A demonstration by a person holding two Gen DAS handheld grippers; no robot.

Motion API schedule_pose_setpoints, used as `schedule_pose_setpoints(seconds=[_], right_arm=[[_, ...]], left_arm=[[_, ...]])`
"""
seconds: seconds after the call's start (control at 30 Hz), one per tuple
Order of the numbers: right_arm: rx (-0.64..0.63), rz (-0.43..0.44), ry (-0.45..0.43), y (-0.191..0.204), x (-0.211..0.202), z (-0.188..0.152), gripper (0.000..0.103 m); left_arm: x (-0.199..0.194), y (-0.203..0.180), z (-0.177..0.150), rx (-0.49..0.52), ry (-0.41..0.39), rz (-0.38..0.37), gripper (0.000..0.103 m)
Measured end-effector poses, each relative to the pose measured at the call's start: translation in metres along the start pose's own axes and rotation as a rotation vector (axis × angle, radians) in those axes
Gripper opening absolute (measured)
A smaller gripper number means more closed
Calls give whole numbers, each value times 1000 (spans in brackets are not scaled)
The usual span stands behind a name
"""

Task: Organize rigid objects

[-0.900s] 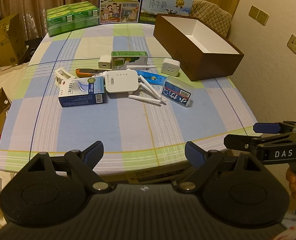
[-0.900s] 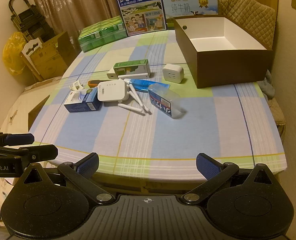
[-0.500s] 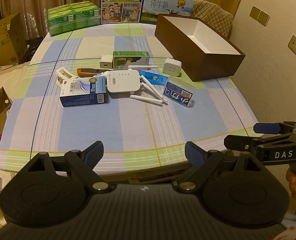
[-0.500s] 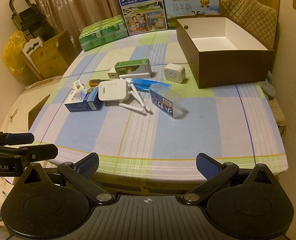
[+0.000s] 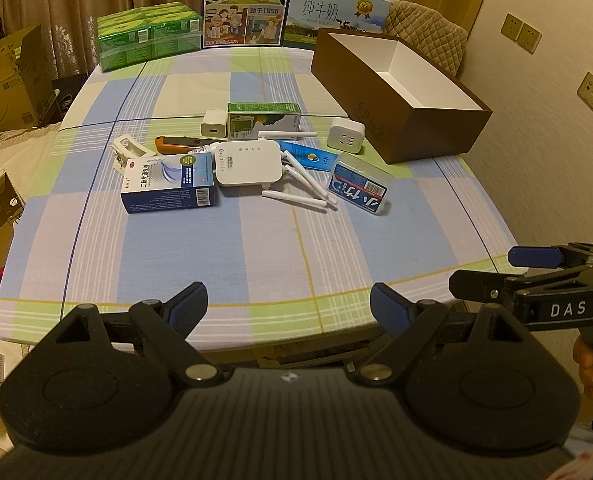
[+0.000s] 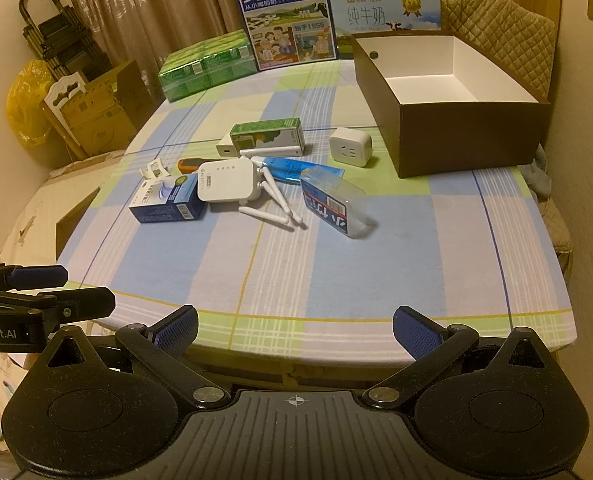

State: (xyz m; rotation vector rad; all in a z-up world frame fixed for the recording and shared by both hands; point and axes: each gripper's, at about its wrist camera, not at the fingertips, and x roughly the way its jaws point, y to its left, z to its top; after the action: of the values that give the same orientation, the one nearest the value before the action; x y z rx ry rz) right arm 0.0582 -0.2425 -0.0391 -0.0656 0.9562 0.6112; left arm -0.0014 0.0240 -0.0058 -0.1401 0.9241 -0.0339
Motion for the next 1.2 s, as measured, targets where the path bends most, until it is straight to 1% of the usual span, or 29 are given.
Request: schedule_pose_setpoints(seconds=[0.77, 0.97, 1.2], right_arm=[[-3, -1, 1, 2, 1, 1, 101], [-4, 0, 1, 2, 2, 2, 101], [-1, -4, 2, 5, 5, 5, 101]], left_arm=[[0, -2, 0, -3, 0, 3, 86], [-1, 4, 1, -1, -2, 3, 86], [3, 9, 9, 0, 2, 3, 86]])
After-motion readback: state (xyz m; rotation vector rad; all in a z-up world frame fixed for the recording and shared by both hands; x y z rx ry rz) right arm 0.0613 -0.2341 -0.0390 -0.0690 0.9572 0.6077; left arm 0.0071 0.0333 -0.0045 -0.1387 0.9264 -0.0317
